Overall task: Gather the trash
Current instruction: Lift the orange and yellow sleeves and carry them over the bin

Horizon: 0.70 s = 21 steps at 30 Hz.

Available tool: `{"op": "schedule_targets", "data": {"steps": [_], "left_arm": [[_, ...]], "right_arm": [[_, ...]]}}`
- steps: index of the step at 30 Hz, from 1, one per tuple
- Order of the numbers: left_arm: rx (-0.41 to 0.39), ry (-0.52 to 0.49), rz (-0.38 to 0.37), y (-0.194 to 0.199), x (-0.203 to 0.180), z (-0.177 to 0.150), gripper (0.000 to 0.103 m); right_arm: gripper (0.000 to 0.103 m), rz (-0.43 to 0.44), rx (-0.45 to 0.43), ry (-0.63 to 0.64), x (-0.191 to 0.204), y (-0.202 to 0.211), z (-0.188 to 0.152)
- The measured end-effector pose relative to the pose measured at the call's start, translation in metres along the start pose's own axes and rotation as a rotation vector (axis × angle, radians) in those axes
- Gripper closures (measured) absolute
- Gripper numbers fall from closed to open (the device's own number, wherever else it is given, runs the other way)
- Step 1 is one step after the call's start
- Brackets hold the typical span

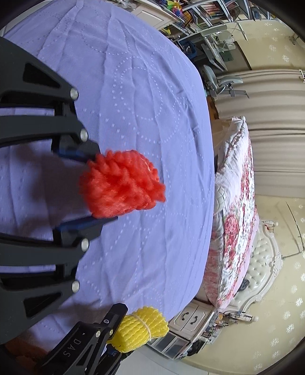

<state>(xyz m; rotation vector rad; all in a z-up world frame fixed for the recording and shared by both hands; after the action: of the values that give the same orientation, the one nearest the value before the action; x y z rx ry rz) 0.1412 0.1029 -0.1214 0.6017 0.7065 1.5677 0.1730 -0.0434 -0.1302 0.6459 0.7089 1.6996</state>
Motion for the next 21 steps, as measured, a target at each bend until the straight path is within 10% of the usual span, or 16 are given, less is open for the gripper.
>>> {"op": "schedule_targets", "data": {"steps": [21], "left_arm": [[-0.068,-0.058,-0.055,0.021,-0.052,0.008,0.067]], "right_arm": [[0.06,-0.043,-0.055,-0.109,-0.065,0.028,-0.02]]}}
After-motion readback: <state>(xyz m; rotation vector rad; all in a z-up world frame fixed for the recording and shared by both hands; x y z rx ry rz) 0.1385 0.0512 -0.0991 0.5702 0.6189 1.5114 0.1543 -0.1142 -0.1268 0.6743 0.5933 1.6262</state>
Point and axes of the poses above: each gripper's, at about its wrist camera, not at the fingertips, and y roughly against the way its jaws point, x to its left, z to its top, the point moved 10 cm from there along -y, roughly the way its jaws point, and after that the axes turned 2 degrees about x, right-handed, at the moved point
